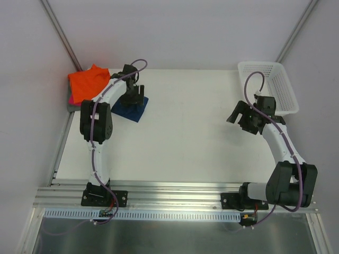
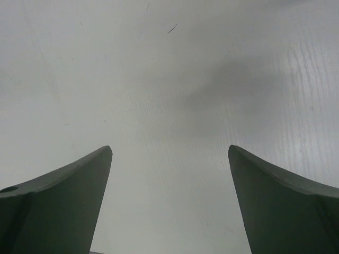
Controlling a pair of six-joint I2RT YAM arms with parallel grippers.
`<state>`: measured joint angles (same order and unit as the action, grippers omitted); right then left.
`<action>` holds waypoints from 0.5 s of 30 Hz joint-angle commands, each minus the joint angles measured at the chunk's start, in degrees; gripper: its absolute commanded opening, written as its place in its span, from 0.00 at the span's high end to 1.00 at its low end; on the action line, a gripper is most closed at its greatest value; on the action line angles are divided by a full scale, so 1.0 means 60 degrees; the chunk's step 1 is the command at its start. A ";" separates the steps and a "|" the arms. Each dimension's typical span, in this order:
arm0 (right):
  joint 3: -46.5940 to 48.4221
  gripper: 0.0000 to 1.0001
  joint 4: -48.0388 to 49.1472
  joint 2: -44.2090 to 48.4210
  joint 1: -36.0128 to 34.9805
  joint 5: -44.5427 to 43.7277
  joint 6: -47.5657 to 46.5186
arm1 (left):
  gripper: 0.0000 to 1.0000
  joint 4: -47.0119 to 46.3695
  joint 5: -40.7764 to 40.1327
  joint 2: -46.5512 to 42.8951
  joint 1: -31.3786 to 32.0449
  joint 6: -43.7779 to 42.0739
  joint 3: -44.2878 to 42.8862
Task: Fold and stack the t-shirts
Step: Put the neatly folded tshirt into the corner of the board with the left arm
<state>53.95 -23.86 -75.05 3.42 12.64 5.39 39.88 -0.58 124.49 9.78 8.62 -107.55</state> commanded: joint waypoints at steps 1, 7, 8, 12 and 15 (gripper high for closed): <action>-0.0100 0.03 0.0065 0.0495 0.0250 0.0148 0.0201 | 0.29 0.0516 0.0535 -0.0854 -0.0004 0.0379 0.0872; -0.0174 0.03 0.0138 0.0569 0.0484 0.0222 0.0361 | 0.25 0.0561 -0.0560 -0.0987 -0.0062 0.0014 -0.0134; -0.0174 0.03 0.0138 0.0555 0.0499 0.0236 0.0362 | 0.25 0.0546 -0.0679 -0.0987 -0.0077 -0.0074 -0.0413; -0.0159 0.03 0.0182 0.0511 0.0514 0.0295 0.0435 | 0.25 0.0517 -0.0797 -0.1016 -0.0209 -0.0367 -0.1293; -0.0130 0.03 0.0226 0.0467 0.0514 0.0324 0.0479 | 0.25 0.0502 -0.0768 -0.1250 -0.0209 -0.0500 -0.1397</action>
<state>53.30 -23.77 -73.67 6.04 13.19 7.03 42.35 -3.57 122.08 9.10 7.62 -113.56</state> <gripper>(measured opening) 0.968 0.752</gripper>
